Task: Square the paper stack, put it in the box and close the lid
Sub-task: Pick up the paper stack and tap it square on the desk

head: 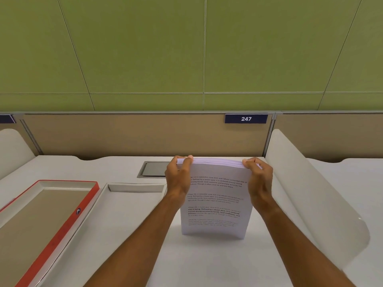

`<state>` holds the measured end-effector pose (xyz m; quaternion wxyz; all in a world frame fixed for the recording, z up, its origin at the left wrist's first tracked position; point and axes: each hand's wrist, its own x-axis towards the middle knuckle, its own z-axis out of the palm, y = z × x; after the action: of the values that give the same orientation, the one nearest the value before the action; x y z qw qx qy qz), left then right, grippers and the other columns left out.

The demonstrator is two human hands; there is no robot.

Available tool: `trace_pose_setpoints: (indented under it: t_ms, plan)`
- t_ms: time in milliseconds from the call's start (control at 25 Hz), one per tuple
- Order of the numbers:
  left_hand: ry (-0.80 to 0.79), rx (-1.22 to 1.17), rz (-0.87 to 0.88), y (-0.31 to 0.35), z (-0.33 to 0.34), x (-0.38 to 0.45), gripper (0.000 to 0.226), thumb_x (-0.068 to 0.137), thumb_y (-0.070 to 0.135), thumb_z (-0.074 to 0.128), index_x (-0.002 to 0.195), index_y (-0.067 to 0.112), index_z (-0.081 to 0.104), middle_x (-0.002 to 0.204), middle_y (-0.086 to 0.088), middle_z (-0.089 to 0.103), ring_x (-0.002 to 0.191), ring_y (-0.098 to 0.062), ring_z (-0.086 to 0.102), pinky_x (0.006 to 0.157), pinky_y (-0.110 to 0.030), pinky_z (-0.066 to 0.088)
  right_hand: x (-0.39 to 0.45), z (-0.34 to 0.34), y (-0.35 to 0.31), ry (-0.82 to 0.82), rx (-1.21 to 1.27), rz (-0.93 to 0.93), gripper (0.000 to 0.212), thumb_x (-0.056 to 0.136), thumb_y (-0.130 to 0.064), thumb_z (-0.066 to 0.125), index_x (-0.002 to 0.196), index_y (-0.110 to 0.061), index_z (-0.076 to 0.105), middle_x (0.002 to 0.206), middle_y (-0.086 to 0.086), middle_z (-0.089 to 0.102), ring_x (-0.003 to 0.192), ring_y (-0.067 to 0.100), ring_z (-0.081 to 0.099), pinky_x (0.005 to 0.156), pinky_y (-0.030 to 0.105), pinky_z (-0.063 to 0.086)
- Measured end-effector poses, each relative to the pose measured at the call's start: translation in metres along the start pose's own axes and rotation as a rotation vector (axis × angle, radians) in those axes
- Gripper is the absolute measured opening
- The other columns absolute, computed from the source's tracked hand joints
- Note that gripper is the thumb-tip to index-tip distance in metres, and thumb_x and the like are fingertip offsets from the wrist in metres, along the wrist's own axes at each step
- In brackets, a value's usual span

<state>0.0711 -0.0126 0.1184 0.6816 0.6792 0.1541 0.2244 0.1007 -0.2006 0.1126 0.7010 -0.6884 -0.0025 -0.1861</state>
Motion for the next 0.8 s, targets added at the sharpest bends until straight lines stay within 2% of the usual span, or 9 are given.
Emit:
trace_pose_setpoints:
  t_ms: [120,240,360,440,520,600,720,800]
  plan:
    - [0.005,0.021,0.013,0.0,0.001,0.001,0.025,0.087,0.042,0.055,0.073,0.021,0.05,0.071,-0.002,0.058,0.06,-0.014,0.057,0.045,-0.022,0.044,0.0,0.003,0.001,0.032,-0.031,-0.019,0.022,0.077,-0.033,0.052,0.059,-0.022,0.055,0.06,-0.003,0.057,0.058,0.016,0.054,0.055,0.025,0.038]
    - [-0.037,0.022,0.028,-0.001,-0.002,0.0,0.028,0.084,0.049,0.054,0.074,0.023,0.052,0.073,-0.003,0.061,0.061,-0.014,0.058,0.047,-0.022,0.046,-0.002,0.001,0.002,0.012,-0.037,-0.039,0.022,0.08,-0.043,0.054,0.068,-0.025,0.058,0.07,-0.004,0.062,0.065,0.014,0.058,0.054,0.024,0.043]
    - [-0.161,-0.118,0.075,-0.013,-0.017,-0.001,0.029,0.083,0.046,0.059,0.084,0.018,0.058,0.08,-0.003,0.064,0.069,-0.015,0.06,0.06,-0.028,0.05,-0.007,-0.015,0.018,-0.142,0.033,-0.05,0.029,0.083,-0.046,0.057,0.094,-0.02,0.064,0.09,0.004,0.07,0.076,0.016,0.065,0.062,0.028,0.053]
    - [-0.223,-0.086,0.1,-0.028,-0.033,-0.003,0.026,0.081,0.032,0.067,0.098,0.013,0.061,0.092,-0.003,0.071,0.08,-0.017,0.067,0.067,-0.027,0.056,-0.013,-0.032,0.035,-0.245,0.057,-0.036,0.033,0.082,-0.035,0.064,0.108,-0.014,0.065,0.1,0.008,0.073,0.084,0.02,0.07,0.066,0.03,0.058]
    - [-0.233,0.083,0.127,-0.044,-0.047,-0.002,0.025,0.082,0.017,0.072,0.104,0.012,0.062,0.102,-0.005,0.072,0.092,-0.022,0.069,0.076,-0.029,0.06,-0.02,-0.048,0.052,-0.299,0.018,-0.012,0.026,0.083,-0.02,0.072,0.108,-0.015,0.067,0.102,0.007,0.075,0.089,0.024,0.072,0.068,0.029,0.061]
    - [-0.219,0.203,0.135,-0.05,-0.054,0.001,0.02,0.083,0.01,0.072,0.101,0.012,0.063,0.102,-0.006,0.071,0.095,-0.024,0.068,0.084,-0.033,0.06,-0.023,-0.055,0.059,-0.307,-0.066,-0.008,0.02,0.084,-0.01,0.074,0.101,-0.021,0.068,0.101,0.004,0.076,0.09,0.027,0.073,0.072,0.028,0.062]
    - [-0.216,0.243,0.145,-0.048,-0.056,0.007,0.015,0.084,0.008,0.072,0.095,0.015,0.064,0.097,-0.005,0.071,0.092,-0.021,0.066,0.075,-0.018,0.057,-0.017,-0.056,0.056,-0.307,-0.178,-0.023,0.022,0.084,-0.008,0.074,0.1,-0.021,0.067,0.1,0.003,0.075,0.091,0.024,0.072,0.077,0.032,0.061]
    - [-0.221,0.247,0.153,-0.049,-0.057,0.009,0.015,0.084,0.008,0.072,0.095,0.015,0.064,0.097,-0.004,0.071,0.092,-0.019,0.067,0.069,-0.012,0.053,-0.015,-0.055,0.055,-0.326,-0.176,-0.028,0.022,0.083,-0.008,0.075,0.1,-0.02,0.067,0.1,0.002,0.075,0.091,0.02,0.073,0.076,0.027,0.061]
